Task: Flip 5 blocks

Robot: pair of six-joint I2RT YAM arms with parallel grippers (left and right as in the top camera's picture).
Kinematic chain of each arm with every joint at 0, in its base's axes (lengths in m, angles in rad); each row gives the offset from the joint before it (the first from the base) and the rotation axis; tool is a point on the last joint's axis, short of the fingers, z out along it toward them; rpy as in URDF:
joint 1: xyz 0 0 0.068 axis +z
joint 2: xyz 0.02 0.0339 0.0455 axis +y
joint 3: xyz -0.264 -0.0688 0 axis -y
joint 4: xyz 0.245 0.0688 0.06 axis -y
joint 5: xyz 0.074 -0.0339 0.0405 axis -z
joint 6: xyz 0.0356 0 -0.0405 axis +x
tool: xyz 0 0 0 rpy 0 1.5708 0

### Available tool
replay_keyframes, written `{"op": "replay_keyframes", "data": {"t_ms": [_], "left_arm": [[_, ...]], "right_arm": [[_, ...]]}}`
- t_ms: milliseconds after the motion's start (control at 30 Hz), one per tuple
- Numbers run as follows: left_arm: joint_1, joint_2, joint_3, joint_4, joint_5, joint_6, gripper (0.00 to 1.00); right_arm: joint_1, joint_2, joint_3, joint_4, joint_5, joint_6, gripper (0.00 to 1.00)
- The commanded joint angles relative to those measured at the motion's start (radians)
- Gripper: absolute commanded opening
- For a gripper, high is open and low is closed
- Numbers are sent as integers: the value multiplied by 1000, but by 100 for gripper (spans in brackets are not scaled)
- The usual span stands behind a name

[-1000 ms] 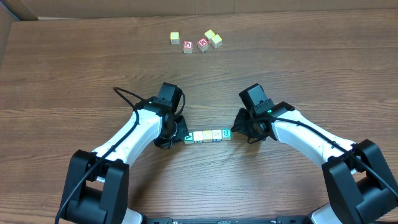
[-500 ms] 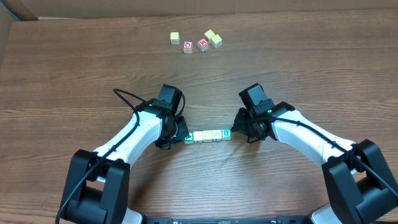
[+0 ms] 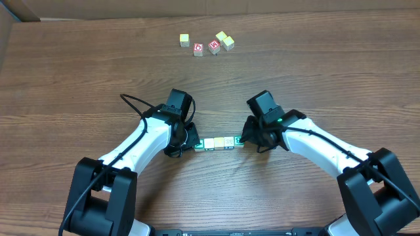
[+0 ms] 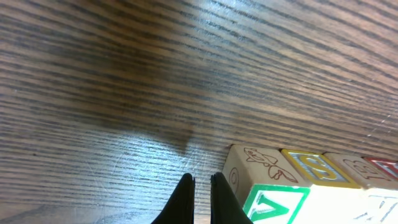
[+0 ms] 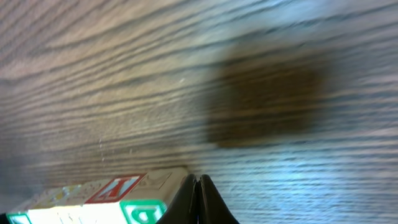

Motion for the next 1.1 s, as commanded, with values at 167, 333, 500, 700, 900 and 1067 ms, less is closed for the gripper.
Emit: {"op": "replay_keyframes", "data": {"t_ms": [167, 333, 500, 700, 900, 1067], "left_arm": [[-6, 7, -13, -2, 11, -6, 4], [-6, 7, -13, 2, 11, -6, 4], [-6, 7, -13, 10, 11, -6, 4], [-6, 7, -13, 21, 11, -7, 4], [-6, 7, -13, 27, 29, -10, 4], [-6, 7, -13, 35, 42, -10, 4]], "right_arm": [[40, -2, -5, 5, 57, 2, 4], [42, -2, -5, -3, 50, 6, 4], [42, -2, -5, -3, 24, 10, 4], [42, -2, -5, -3, 22, 10, 4], [42, -2, -5, -3, 15, 10, 4], [42, -2, -5, -1, 15, 10, 4]]}}
